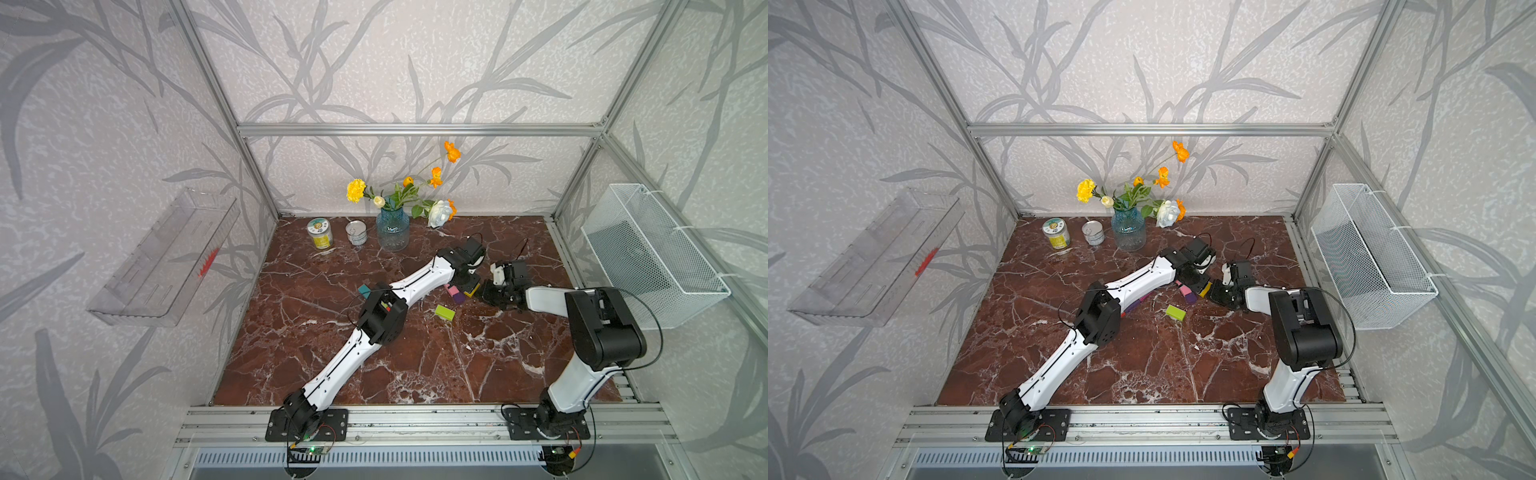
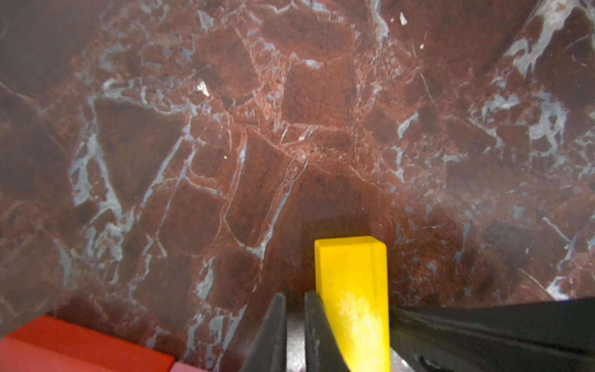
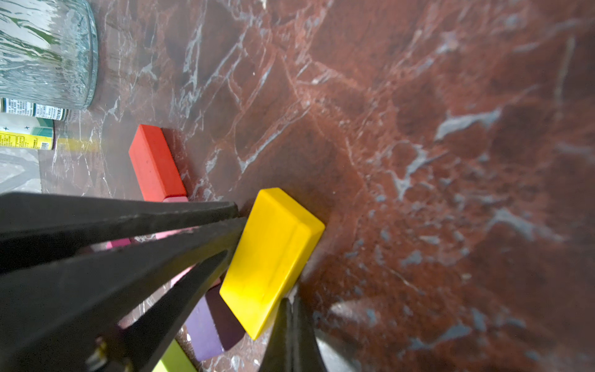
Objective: Assemble the letter v with building blocks
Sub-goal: Assemble the building block at the center of the board.
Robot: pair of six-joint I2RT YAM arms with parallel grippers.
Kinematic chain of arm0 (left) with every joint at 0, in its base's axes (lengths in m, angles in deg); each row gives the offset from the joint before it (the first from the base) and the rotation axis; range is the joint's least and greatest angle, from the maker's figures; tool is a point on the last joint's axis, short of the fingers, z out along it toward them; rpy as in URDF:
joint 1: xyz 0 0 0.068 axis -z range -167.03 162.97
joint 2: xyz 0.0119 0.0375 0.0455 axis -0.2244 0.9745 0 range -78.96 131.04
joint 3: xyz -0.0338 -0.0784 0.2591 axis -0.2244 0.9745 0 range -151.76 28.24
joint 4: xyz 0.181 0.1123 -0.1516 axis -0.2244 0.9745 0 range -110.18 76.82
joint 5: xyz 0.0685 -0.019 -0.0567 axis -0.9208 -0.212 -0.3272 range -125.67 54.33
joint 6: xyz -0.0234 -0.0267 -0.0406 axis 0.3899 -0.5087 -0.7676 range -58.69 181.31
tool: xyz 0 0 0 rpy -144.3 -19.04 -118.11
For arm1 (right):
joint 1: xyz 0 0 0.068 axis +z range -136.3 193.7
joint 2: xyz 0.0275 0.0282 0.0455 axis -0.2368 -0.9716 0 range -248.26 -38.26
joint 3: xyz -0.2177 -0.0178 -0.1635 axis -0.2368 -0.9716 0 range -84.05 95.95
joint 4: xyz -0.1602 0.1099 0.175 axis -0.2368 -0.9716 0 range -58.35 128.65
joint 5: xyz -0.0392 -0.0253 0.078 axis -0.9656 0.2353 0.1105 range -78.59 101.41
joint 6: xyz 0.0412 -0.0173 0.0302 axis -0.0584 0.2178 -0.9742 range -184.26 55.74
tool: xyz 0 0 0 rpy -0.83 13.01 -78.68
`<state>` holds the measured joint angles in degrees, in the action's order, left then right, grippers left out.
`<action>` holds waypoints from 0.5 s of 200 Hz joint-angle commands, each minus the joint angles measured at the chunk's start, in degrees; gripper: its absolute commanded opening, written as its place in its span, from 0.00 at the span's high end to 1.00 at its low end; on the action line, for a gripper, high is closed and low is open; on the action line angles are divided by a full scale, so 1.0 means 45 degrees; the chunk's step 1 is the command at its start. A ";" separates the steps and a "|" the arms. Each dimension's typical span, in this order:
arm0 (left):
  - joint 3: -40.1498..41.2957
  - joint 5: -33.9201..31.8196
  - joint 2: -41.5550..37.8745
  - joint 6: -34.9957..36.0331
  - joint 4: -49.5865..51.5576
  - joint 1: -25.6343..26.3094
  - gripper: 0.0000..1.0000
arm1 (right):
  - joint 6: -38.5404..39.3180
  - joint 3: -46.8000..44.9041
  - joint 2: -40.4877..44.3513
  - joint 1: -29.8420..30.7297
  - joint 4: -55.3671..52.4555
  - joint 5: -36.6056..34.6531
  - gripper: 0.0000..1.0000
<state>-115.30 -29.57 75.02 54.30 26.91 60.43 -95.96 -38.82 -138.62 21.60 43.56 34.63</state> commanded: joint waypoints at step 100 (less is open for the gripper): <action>0.0239 -0.0141 -0.0974 0.0103 -0.1522 -0.0195 0.94 | 0.1241 0.0828 0.1399 -0.0128 -0.2580 -0.1333 1.00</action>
<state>-115.28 -30.02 74.99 54.28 24.59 59.82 -92.84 -37.99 -133.63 21.82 35.52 30.67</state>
